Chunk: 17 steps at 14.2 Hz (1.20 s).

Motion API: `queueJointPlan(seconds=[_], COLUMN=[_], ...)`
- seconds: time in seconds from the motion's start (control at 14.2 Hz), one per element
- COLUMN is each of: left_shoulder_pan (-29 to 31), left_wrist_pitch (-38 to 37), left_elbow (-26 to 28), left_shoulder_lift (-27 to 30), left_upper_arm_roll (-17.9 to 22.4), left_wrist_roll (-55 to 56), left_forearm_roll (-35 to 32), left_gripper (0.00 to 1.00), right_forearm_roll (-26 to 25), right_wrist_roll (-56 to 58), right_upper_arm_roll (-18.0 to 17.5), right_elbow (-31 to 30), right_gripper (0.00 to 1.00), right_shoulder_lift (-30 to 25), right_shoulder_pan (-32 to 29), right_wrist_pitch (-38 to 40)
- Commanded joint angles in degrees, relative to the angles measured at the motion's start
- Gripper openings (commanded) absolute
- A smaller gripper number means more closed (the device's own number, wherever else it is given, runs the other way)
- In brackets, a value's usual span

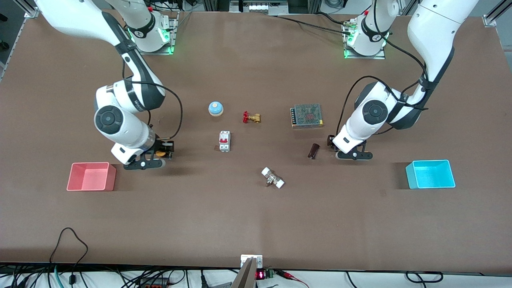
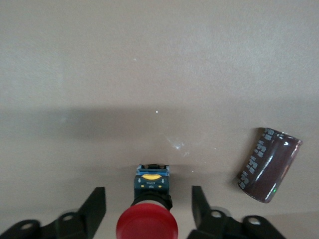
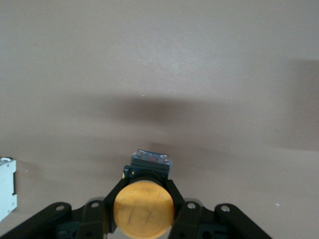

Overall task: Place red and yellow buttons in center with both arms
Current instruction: 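Lift both buttons out of the boxes and carry them toward the table center, then lower the red button beside the capacitor and open the left gripper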

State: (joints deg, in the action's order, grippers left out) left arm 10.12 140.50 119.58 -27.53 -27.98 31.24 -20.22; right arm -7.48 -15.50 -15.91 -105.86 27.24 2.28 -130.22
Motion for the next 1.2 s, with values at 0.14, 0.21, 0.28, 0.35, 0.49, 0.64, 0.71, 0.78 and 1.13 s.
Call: queueJointPlan(seconds=[0.14,0.21,0.28,0.35,0.49,0.64,0.71,0.78,1.13], left_shoulder_pan=[0.8,0.6,0.3,0.2,0.2,0.3,0.4,0.2,-0.3], left_wrist_pitch=[-17.4,-24.0,-29.1,-33.3,-39.0,-44.4,-46.6,-48.7,-65.7], left_elbow=[-8.7,-13.5,-17.5,-21.5,-27.5,-33.2,-35.7,-38.3,-50.4], left_shoulder_lift=[6.5,6.4,6.2,6.1,6.2,6.1,5.8,5.8,5.7], left_upper_arm_roll=[-0.6,-0.6,-0.6,-0.6,-0.7,-0.7,-0.7,-0.5,-0.8], left_wrist_roll=[-6.8,-10.0,-12.0,-13.2,-17.0,-22.1,-23.8,-24.1,-26.8], left_forearm_roll=[-1.5,-1.5,-1.3,-1.1,-0.5,-0.3,0.6,3.8,7.4], left_gripper=[1.0,1.0,1.0,1.0,1.0,1.0,1.0,1.0,1.0], right_forearm_roll=[0.1,0.1,0.1,0.1,0.1,0.1,0.1,0.1,0.1], right_wrist_roll=[0.6,0.5,0.6,0.6,0.6,0.6,0.6,0.6,0.3], right_upper_arm_roll=[-1.0,-1.0,-1.0,-1.0,-1.0,-1.0,-1.0,-1.0,-1.0], right_elbow=[-0.5,-0.5,-0.5,-0.5,-0.5,-0.5,-0.5,-0.5,-0.5], right_gripper=[0.22,0.22,0.22,0.22,0.22,0.23,0.27,0.3,0.48], right_shoulder_lift=[3.1,3.8,4.5,4.9,5.7,5.7,5.7,5.8,6.2], right_shoulder_pan=[1.0,1.2,1.4,1.5,1.5,1.5,1.5,1.5,1.5], right_wrist_pitch=[-3.3,-3.6,-4.9,-5.9,-6.7,-6.8,-6.7,-6.7,-6.7])
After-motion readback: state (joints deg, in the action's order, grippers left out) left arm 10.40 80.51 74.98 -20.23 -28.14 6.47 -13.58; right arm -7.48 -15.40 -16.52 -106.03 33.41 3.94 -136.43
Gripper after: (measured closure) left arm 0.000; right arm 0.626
